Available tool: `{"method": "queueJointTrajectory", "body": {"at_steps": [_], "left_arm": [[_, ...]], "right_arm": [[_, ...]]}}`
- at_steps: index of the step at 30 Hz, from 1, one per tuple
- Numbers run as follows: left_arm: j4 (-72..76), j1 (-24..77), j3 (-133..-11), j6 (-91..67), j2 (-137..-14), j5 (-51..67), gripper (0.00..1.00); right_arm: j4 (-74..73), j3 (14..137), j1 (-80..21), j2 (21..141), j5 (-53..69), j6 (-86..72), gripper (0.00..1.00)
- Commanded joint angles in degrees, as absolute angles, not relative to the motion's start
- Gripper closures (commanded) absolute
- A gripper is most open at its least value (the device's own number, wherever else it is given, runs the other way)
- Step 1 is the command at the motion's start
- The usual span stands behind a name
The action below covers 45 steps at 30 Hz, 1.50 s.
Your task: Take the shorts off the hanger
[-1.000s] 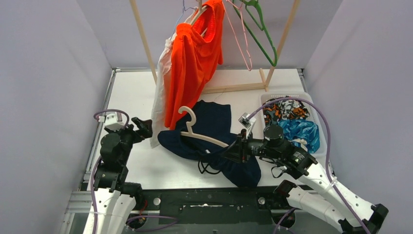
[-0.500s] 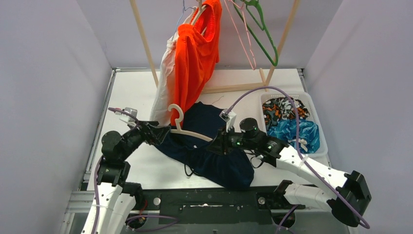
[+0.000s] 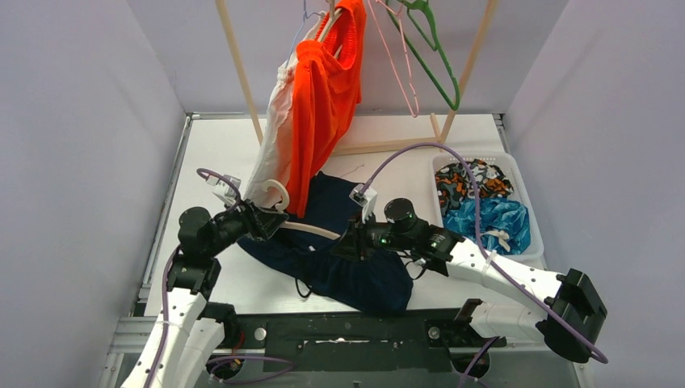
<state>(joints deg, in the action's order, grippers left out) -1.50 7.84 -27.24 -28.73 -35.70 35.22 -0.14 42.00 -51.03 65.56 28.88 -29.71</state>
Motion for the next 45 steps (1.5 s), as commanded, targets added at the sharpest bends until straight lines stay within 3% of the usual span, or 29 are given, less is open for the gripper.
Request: {"method": "queueJointTrajectory", "body": {"at_steps": [1, 14, 22, 25, 27, 32, 36, 40, 45], "left_arm": [[0.2, 8.9, -27.4, -28.0, -36.0, 35.0, 0.55], [-6.0, 10.0, -29.3, -25.5, -37.5, 24.2, 0.54], [-6.9, 10.1, -29.9, -25.0, -36.4, 23.1, 0.86], [-7.4, 10.0, -30.2, -24.7, -36.2, 22.7, 0.94], [-7.5, 10.0, -30.3, -24.6, -36.1, 22.6, 1.00], [-8.2, 10.0, -30.5, -24.1, -35.0, 20.8, 1.00], [-8.3, 10.0, -30.3, -24.1, -33.6, 18.8, 1.00], [-8.9, 10.0, -30.6, -24.0, -33.6, 17.6, 1.00], [-9.5, 10.0, -30.8, -24.0, -33.9, 16.6, 1.00]], "right_arm": [[9.0, 45.9, -52.1, 65.1, 30.1, -30.8, 1.00], [8.7, 47.3, -56.2, 65.6, 27.7, -30.3, 1.00], [8.3, 47.1, -56.8, 65.9, 25.5, -29.6, 1.00], [6.7, 48.2, -56.8, 66.6, 25.4, -29.2, 0.96], [5.3, 48.6, -56.7, 66.6, 24.0, -28.9, 0.86], [-6.0, 53.0, -56.8, 65.6, 13.0, -29.0, 0.52], [-7.8, 51.6, -56.8, 61.6, 8.3, -29.3, 0.40], [-9.3, 51.0, -56.8, 59.1, 9.3, -29.2, 0.43], [-10.4, 51.8, -56.9, 59.8, 12.3, -29.0, 0.60]]}}
